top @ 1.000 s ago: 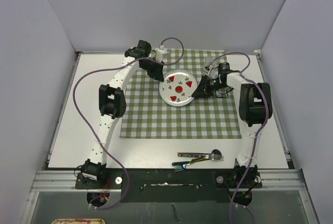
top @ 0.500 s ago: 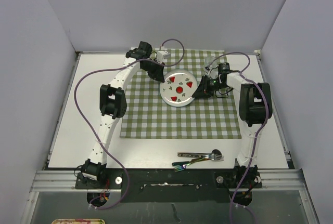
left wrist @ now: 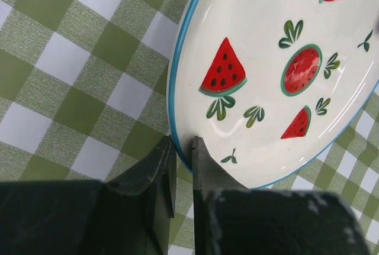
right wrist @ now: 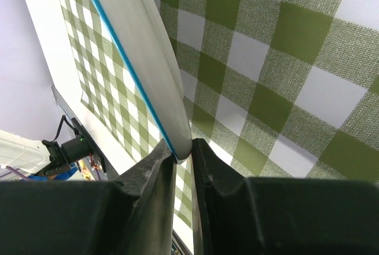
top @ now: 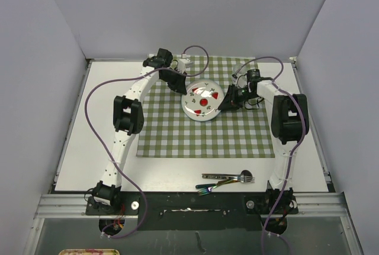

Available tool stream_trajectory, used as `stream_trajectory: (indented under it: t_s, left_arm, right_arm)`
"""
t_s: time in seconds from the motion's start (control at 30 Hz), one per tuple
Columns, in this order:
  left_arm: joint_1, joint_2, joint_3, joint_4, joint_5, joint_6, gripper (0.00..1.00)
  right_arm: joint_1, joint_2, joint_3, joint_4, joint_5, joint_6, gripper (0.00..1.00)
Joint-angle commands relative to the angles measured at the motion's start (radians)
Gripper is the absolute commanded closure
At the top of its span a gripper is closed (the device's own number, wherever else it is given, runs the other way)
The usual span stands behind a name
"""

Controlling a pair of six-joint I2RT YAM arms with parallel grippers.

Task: Set the dinner table for one person
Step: Place the plate on the napkin.

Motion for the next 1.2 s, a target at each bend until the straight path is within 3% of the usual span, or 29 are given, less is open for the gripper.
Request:
stream_trajectory:
  t_s: [0.0,0.33,0.83,1.17]
  left_arm:
    - [0.005,0.019,-0.025,0.014,-0.075,0.081,1.00]
    - [0.008,-0.001,-0.059,0.025,-0.088,0.084,1.00]
    - [0.010,-0.001,-0.069,0.029,-0.099,0.085,0.91]
    - [0.009,0.003,-0.067,0.021,-0.106,0.084,0.76]
  right_arm:
    - [0.011,-0.032,0.084,0.004,-0.067,0.005,1.00]
    - [0.030,0.023,0.170,-0.048,-0.048,-0.019,1.00]
    - [0.037,0.058,0.209,-0.067,-0.042,-0.029,1.00]
    - [0.037,0.081,0.237,-0.079,-0.043,-0.037,1.00]
